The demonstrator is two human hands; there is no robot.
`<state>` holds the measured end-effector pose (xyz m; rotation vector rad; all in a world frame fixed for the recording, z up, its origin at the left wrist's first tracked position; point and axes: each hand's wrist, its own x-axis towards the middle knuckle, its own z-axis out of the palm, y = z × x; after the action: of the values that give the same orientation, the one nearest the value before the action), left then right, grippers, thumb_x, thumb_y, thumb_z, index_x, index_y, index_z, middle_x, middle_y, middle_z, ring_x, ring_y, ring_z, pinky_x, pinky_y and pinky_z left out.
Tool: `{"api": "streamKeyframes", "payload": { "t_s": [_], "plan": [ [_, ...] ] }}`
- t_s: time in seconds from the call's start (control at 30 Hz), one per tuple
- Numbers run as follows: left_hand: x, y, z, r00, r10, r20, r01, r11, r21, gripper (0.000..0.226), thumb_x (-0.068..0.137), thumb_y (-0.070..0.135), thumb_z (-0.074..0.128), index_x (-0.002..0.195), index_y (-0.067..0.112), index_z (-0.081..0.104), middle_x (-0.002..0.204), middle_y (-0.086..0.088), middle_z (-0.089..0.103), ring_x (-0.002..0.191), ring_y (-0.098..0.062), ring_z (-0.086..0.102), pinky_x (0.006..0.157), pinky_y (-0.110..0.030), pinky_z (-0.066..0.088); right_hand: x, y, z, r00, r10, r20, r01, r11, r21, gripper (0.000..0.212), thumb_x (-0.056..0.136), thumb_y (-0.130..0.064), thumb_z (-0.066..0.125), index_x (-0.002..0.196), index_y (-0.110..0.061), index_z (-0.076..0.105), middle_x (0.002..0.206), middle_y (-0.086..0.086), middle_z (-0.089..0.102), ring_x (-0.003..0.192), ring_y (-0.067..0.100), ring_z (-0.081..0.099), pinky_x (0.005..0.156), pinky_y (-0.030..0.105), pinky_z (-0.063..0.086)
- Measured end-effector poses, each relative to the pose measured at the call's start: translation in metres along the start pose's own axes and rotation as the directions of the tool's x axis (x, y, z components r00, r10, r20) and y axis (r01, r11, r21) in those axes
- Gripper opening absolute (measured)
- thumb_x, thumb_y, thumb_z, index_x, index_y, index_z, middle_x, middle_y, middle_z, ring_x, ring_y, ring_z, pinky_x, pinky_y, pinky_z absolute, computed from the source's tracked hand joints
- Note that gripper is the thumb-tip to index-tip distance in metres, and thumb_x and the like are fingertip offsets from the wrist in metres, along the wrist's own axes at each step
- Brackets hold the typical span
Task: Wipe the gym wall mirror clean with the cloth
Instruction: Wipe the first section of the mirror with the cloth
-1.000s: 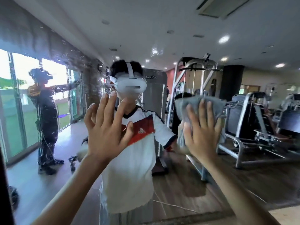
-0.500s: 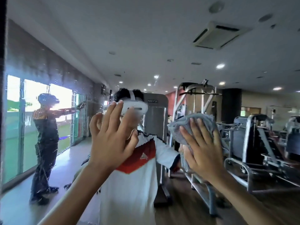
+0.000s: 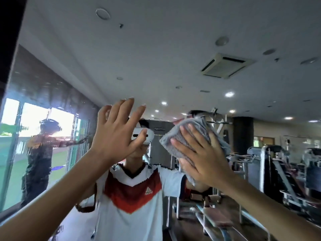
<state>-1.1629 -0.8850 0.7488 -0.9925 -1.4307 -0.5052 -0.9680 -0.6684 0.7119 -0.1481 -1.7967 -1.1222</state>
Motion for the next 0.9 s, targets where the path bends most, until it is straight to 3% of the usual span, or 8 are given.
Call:
{"api": "streamKeyframes", "payload": {
  "t_s": [0.1,0.2,0.27,0.47,0.63,0.7,0.8,0.9],
  "plan": [
    [0.002,-0.021,-0.006,0.998,0.055,0.017,-0.055,0.998,0.014,0.062,0.093,0.053,0.035,0.141,0.017,0.053,0.143,-0.018,0.047,0.130,-0.035,0.043,0.099,-0.052,0.028,-0.010,0.053,0.002,0.988,0.148,0.034,-0.147,0.989,-0.015,0.057,0.104,-0.050,0.015,0.159,-0.035,0.010,0.166,0.005,0.015,0.153,0.028,0.014,0.112,0.067,0.024],
    [0.012,-0.040,-0.014,0.995,0.095,0.030,-0.097,0.993,0.072,0.062,0.092,0.054,0.036,0.139,0.018,0.055,0.140,-0.018,0.049,0.128,-0.037,0.045,0.097,-0.052,0.030,0.040,0.088,0.000,0.852,0.523,0.015,-0.523,0.851,0.044,0.059,0.102,-0.055,0.009,0.158,-0.036,0.011,0.166,0.001,0.014,0.153,0.023,0.012,0.116,0.062,0.018],
    [0.027,-0.044,-0.016,0.993,0.115,0.014,-0.116,0.989,0.091,0.062,0.091,0.053,0.037,0.138,0.017,0.056,0.138,-0.019,0.051,0.127,-0.038,0.047,0.096,-0.050,0.029,0.088,0.086,-0.005,0.799,0.601,-0.010,-0.598,0.798,0.077,0.061,0.099,-0.058,0.006,0.156,-0.035,0.007,0.167,0.000,0.012,0.153,0.022,0.008,0.120,0.058,0.008],
    [0.077,-0.036,-0.014,0.998,0.045,-0.045,-0.043,0.998,0.047,0.062,0.088,0.053,0.037,0.136,0.018,0.055,0.136,-0.016,0.051,0.129,-0.034,0.044,0.097,-0.047,0.028,0.118,0.027,-0.009,0.963,0.248,-0.103,-0.243,0.968,0.061,0.057,0.102,-0.050,0.022,0.156,-0.034,0.012,0.165,0.002,0.011,0.153,0.025,0.010,0.119,0.060,0.011],
    [0.105,-0.047,-0.016,0.995,0.019,-0.097,-0.015,0.999,0.038,0.058,0.088,0.053,0.038,0.135,0.022,0.052,0.137,-0.010,0.049,0.133,-0.028,0.039,0.100,-0.046,0.026,0.073,0.067,-0.005,1.000,-0.009,-0.011,0.009,1.000,0.021,0.055,0.104,-0.050,0.017,0.158,-0.037,0.014,0.166,-0.004,0.014,0.154,0.018,0.011,0.118,0.058,0.016],
    [0.116,-0.051,-0.017,0.995,0.010,-0.103,-0.006,0.999,0.031,0.058,0.089,0.054,0.036,0.136,0.023,0.050,0.137,-0.009,0.047,0.134,-0.027,0.037,0.103,-0.046,0.024,0.084,0.104,-0.006,0.985,0.173,0.018,-0.173,0.983,0.057,0.056,0.104,-0.052,0.009,0.158,-0.038,0.013,0.166,-0.005,0.012,0.154,0.017,0.008,0.116,0.062,0.020],
    [0.130,-0.046,-0.015,0.994,-0.045,-0.101,0.045,0.999,-0.005,0.063,0.089,0.054,0.029,0.141,0.023,0.046,0.147,-0.012,0.043,0.142,-0.029,0.031,0.109,-0.047,0.017,0.148,0.135,-0.015,0.854,0.520,-0.002,-0.518,0.850,0.097,0.062,0.096,-0.055,0.003,0.156,-0.039,0.008,0.167,-0.006,0.006,0.154,0.017,0.003,0.119,0.061,0.012],
    [0.132,-0.042,-0.009,0.989,-0.096,-0.112,0.091,0.995,-0.047,0.070,0.091,0.057,0.021,0.154,0.029,0.033,0.165,-0.010,0.020,0.154,-0.024,0.011,0.118,-0.046,0.001,0.214,0.116,-0.026,0.801,0.599,0.012,-0.596,0.795,0.113,0.057,0.102,-0.048,0.012,0.158,-0.038,0.003,0.167,-0.005,-0.002,0.154,0.018,-0.004,0.121,0.057,0.000]
  ]
}}
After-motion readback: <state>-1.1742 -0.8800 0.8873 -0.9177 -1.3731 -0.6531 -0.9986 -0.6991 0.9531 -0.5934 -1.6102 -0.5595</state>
